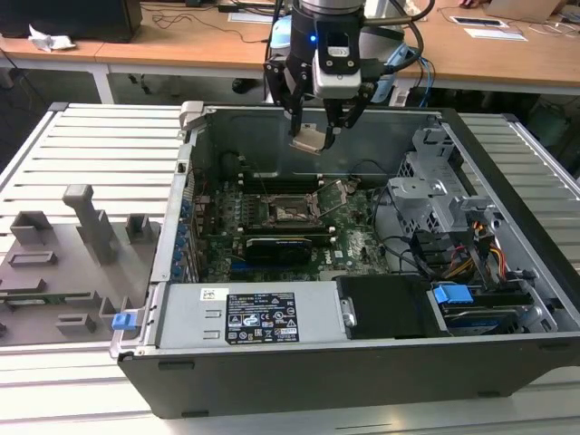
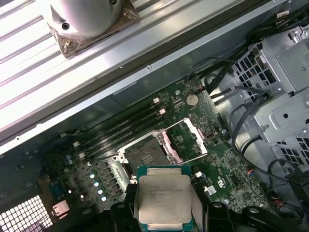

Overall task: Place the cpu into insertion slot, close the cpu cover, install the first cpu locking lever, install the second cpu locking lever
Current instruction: 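Place the cpu into insertion slot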

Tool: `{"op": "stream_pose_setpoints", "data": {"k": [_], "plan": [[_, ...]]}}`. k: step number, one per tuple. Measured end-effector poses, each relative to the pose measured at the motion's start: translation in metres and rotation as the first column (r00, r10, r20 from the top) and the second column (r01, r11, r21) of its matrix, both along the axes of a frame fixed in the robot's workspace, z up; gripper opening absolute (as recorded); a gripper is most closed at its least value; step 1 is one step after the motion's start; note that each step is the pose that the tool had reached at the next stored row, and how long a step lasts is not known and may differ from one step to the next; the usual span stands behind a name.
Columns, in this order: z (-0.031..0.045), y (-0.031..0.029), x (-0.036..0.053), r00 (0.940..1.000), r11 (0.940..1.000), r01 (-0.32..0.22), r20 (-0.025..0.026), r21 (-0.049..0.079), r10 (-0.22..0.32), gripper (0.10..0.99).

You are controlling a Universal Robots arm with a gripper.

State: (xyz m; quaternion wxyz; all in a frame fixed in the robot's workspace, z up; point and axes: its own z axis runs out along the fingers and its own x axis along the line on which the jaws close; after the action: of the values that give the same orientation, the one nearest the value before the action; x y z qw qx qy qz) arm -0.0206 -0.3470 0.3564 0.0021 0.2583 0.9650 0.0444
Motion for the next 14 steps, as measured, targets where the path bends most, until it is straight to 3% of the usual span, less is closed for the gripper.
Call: {"op": "stream_pose_setpoints", "data": {"k": [4, 8, 11, 14], "plan": [[-0.001, 0.0, 0.0, 0.9986, 0.9986, 0.052, 0.0001, 0.0, -0.052, 0.529], [-0.0021, 0.0, 0.0, 0.9927, 0.9927, 0.12, 0.0001, -0.001, -0.12, 0.529], [-0.003, 0.0, 0.0, 0.9845, 0.9845, 0.176, 0.0001, -0.001, -0.176, 0.529], [-0.0045, 0.0, 0.0, 0.9677, 0.9677, 0.252, 0.0, -0.001, -0.252, 0.529]]}}
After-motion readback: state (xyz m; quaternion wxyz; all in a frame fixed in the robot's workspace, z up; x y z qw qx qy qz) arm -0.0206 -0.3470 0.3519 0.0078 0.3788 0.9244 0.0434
